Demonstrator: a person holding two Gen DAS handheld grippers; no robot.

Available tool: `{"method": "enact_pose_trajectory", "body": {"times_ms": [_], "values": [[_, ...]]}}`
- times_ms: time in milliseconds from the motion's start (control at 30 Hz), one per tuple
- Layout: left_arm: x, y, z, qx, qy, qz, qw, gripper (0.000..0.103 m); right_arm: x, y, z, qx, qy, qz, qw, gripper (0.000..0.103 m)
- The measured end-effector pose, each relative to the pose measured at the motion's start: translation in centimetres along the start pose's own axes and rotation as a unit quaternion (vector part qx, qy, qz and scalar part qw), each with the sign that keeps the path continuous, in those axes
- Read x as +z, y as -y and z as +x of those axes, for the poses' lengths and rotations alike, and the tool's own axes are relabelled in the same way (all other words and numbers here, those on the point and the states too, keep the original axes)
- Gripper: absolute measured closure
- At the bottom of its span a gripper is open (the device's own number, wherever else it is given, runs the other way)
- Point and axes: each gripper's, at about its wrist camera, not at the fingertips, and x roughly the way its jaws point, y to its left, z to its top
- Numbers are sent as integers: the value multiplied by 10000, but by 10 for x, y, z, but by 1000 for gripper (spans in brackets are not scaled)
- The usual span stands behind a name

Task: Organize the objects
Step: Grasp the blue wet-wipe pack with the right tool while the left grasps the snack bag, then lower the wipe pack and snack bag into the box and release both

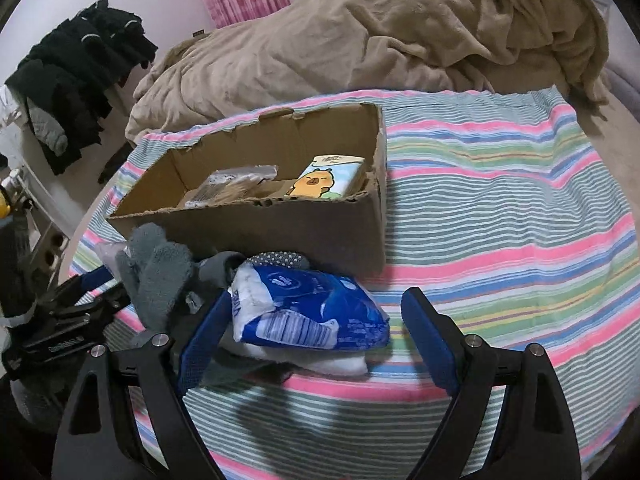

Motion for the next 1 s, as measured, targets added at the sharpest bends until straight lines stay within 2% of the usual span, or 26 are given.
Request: {"method": "enact_pose_trajectory", "body": {"times_ms": [33,133,167,200,233,267,500,600,1000], "values": [[1,1,2,-11,4,16,10000,12,0,0,0,31,1,-1,10000,22],[3,2,5,-7,34,82,10000,13,1,-3,1,27,11,-35,10000,27],[2,2,5,-29,49,83,9999,16,1,-4,0,49,9,-41,10000,28],[1,1,5,-121,60,68,9999,25,1,-5,-1,84,15,-52,9999,35],[0,1,6,-187,49,71,9998,32,1,-6,-2,114,29,-69,9999,52],[-1,2,5,-148,49,107,9998,41,0,-7,-4,116,40,-102,9999,52],[-5,3,-11,-191,284,91,9994,48,-2,-13,-17,107,147,-200,9996,57],[-4,2,-24,-194,399,60,9990,48,-1,-15,-27,105,231,-215,9994,62],[6,2,-83,-325,625,7,9975,48,4,-34,-70,207,561,-429,9973,62]]}}
